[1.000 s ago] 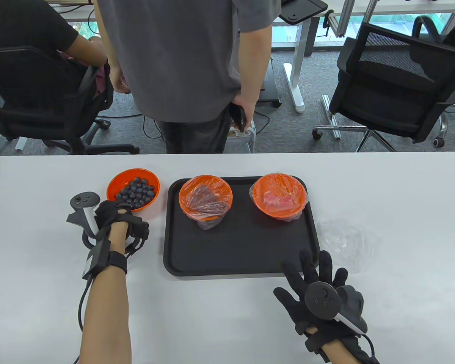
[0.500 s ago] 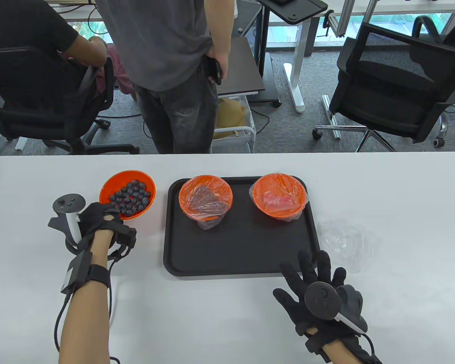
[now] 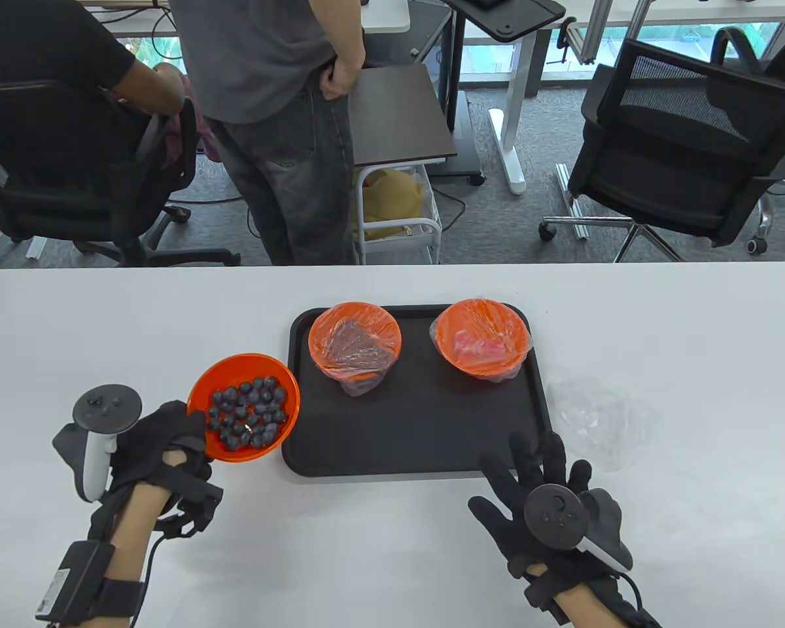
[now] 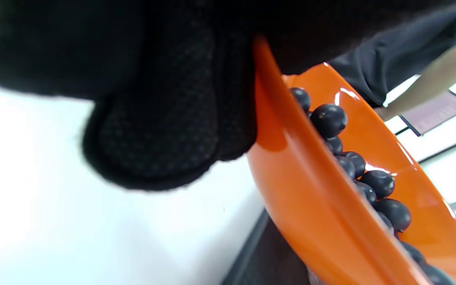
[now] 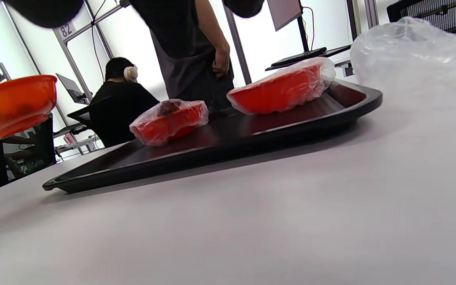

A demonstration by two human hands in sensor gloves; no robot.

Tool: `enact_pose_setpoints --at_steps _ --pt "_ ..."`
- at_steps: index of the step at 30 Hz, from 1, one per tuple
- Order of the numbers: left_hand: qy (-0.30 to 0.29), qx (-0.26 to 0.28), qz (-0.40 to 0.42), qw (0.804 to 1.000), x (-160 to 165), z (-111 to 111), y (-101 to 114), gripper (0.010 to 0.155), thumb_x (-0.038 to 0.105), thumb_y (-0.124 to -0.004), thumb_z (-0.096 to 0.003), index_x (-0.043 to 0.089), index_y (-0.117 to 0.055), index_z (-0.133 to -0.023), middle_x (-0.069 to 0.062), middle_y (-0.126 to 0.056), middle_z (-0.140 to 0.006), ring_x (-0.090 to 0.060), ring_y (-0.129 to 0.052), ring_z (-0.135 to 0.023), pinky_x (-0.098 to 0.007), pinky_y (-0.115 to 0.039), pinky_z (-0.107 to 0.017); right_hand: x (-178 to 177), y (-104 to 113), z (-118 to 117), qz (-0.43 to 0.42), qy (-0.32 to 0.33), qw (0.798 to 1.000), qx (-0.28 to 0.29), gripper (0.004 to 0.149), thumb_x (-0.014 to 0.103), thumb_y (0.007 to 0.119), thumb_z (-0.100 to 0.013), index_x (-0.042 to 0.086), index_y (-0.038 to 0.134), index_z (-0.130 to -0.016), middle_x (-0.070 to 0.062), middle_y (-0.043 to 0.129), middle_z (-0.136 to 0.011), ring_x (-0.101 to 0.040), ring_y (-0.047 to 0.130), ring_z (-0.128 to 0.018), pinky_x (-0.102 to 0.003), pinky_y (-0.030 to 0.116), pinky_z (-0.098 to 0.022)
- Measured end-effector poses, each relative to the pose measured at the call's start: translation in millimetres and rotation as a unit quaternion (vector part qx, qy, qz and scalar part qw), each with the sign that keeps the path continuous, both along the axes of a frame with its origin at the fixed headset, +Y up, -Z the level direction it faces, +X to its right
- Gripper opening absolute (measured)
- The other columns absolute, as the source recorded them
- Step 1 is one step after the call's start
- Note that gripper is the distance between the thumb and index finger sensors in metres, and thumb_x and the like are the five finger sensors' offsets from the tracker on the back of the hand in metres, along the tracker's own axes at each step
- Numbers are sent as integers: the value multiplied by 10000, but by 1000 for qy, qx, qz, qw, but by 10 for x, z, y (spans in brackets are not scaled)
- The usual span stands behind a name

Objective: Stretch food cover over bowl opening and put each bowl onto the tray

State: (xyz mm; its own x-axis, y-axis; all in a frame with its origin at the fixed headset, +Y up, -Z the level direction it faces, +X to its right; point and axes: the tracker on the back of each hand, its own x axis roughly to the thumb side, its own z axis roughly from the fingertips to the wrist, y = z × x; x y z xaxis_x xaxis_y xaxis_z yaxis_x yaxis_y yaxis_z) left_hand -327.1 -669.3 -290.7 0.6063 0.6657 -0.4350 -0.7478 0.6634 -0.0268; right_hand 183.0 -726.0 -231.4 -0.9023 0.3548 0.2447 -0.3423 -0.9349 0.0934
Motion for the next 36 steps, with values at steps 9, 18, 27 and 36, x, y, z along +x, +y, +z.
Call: enact_pose_setpoints --at_steps 9,18,27,36 --pt "-124 -9 -25 992 728 317 -16 523 436 -840 -499 78 -827 -881 -11 -1134 -499 -262 -1175 -213 -316 -1000 -113 60 9 -15 -16 -8 1000 1 780 700 505 -517 297 506 -1185 -132 216 -1223 -533 28 -1023 -776 112 -546" --pt "-201 -40 -16 979 1404 297 -454 528 439 -852 -494 90 -818 -888 -3 -1127 -516 -258 -1172 -239 -316 -1001 -127 153 21 -25 -24 -28 999 5 778 695 505 -516 297 507 -1184 -129 218 -1223 -532 29 -1026 -776 109 -549" --pt "-237 -60 -15 970 1796 195 -722 527 442 -848 -496 98 -813 -893 0 -1121 -528 -260 -1172 -244 -318 -1000 -137 141 8 -41 -20 -26 999 0 778 696 511 -516 297 507 -1184 -134 217 -1223 -532 30 -1025 -775 109 -550" --pt "-254 -67 -28 964 2062 137 -874 529 443 -845 -498 98 -810 -896 -2 -1119 -533 -262 -1171 -252 -319 -999 -143 144 2 -39 -17 -27 999 -5 779 696 515 -515 297 505 -1184 -130 220 -1223 -532 29 -1024 -775 109 -549"
